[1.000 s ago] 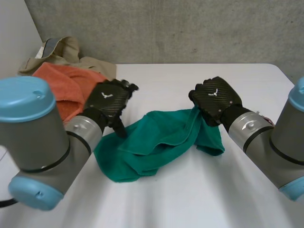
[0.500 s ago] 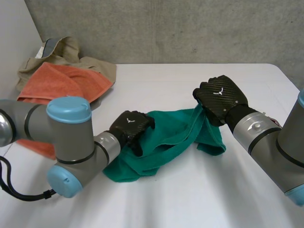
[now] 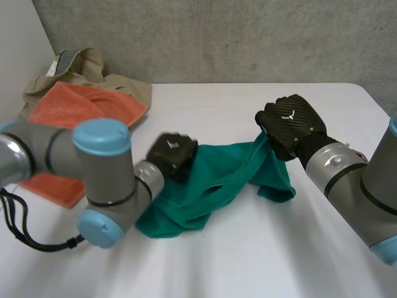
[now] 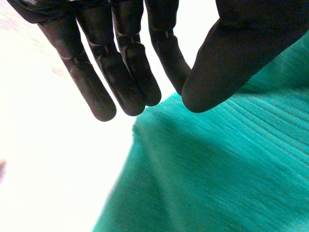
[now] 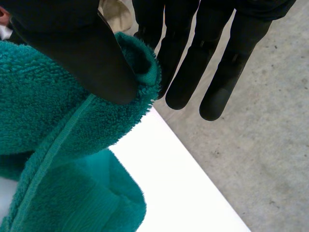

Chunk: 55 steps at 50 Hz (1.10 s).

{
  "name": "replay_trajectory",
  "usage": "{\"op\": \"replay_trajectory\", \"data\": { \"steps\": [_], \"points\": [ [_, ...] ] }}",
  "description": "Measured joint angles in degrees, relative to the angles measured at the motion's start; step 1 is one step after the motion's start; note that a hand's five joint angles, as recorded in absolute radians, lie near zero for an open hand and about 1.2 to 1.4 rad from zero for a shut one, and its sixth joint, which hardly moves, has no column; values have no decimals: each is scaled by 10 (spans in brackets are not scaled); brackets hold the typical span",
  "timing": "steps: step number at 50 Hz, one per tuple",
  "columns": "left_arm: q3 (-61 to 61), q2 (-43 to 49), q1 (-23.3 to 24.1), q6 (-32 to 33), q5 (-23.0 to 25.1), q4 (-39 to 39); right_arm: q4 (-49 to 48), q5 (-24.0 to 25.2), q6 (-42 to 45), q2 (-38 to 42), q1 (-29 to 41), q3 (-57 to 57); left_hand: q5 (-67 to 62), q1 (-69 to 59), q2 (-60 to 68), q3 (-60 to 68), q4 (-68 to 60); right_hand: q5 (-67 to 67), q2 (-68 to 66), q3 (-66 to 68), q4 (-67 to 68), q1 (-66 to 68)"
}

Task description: Fold the laundry.

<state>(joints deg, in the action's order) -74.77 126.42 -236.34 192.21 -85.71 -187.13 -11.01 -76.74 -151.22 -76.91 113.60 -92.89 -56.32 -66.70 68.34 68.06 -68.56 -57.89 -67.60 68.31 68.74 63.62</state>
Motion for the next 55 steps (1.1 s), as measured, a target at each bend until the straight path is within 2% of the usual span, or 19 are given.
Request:
{"op": "replay_trajectory", "data": {
  "steps": [3, 8, 9, 11, 12, 14, 15, 16, 24, 32, 35, 39, 46, 51, 53, 55],
  "points": [
    [-5, -50, -10, -1, -27, -10, -1, 1, 0, 4, 0, 14, 0, 0, 0, 0, 0, 0, 0, 0, 0, 0],
    [-32, -113, -22, -6, -32, -25, -2, 2, -1, 19, 1, 34, 18, 25, -19, -19, 20, 0, 0, 0, 0, 0],
    [-38, -119, -21, -6, -28, -25, -2, 1, -1, 21, 2, 35, 78, 93, -83, -83, 83, 0, 0, 0, 0, 0],
    [-53, -125, -13, -8, -12, -24, -2, 0, -1, 26, 4, 38, 332, 390, -354, -336, 342, 0, 0, 0, 0, 0],
    [-58, -124, -8, -10, -5, -24, -2, 0, -1, 28, 4, 37, 425, 474, -444, -430, 438, 0, 0, 0, 0, 0],
    [-66, -117, 0, -13, 5, -21, -2, -1, -1, 30, 4, 36, 425, 474, -444, -430, 438, 0, 0, 0, 0, 0],
    [-71, -102, 9, -18, 16, -19, -2, -1, -1, 31, 4, 34, 499, 504, -513, -509, 519, 0, 0, 0, 0, 0],
    [-72, -95, 12, -21, 19, -18, -2, -1, -2, 31, 3, 32, 499, 504, -513, -509, 519, 0, 0, 0, 0, 0],
    [-54, -22, 27, -74, 45, -13, -2, -3, -3, 32, 1, 20, 478, 489, -501, -499, 502, 0, 0, 0, 0, 0],
    [-18, 27, 27, -122, 73, -15, -2, -4, -4, 32, -1, 12, 400, 403, -421, -420, 424, 0, 0, 0, 0, 0],
    [-7, 39, 28, -124, 74, -17, -2, -4, -4, 32, -1, 9, 280, 263, -300, -298, 302, 0, 0, 0, 0, 0],
    [12, 56, 29, -123, 74, -20, -2, -3, -4, 32, -1, 6, 27, 7, -43, -43, 44, 0, 0, 0, 0, 0],
    [21, 60, 28, -119, 66, -18, -2, -2, -5, 31, -1, 4, 3, 0, 0, 0, 0, 0, 0, 0, 0, 0],
    [14, 15, 21, -116, 28, -17, -2, -2, -12, 30, -1, 7, 3, 0, 0, 0, 0, 0, 0, 0, 0, 0],
    [11, -8, 14, -114, 12, -17, -2, -3, -14, 30, -1, 10, 3, 0, 0, 0, 0, 17, 24, -23, -25, -11],
    [0, -56, -1, -109, -17, -19, -1, -3, -23, 30, 0, 19, 3, 0, 0, 0, 0, 247, 259, -257, -249, -234]
  ]
}}
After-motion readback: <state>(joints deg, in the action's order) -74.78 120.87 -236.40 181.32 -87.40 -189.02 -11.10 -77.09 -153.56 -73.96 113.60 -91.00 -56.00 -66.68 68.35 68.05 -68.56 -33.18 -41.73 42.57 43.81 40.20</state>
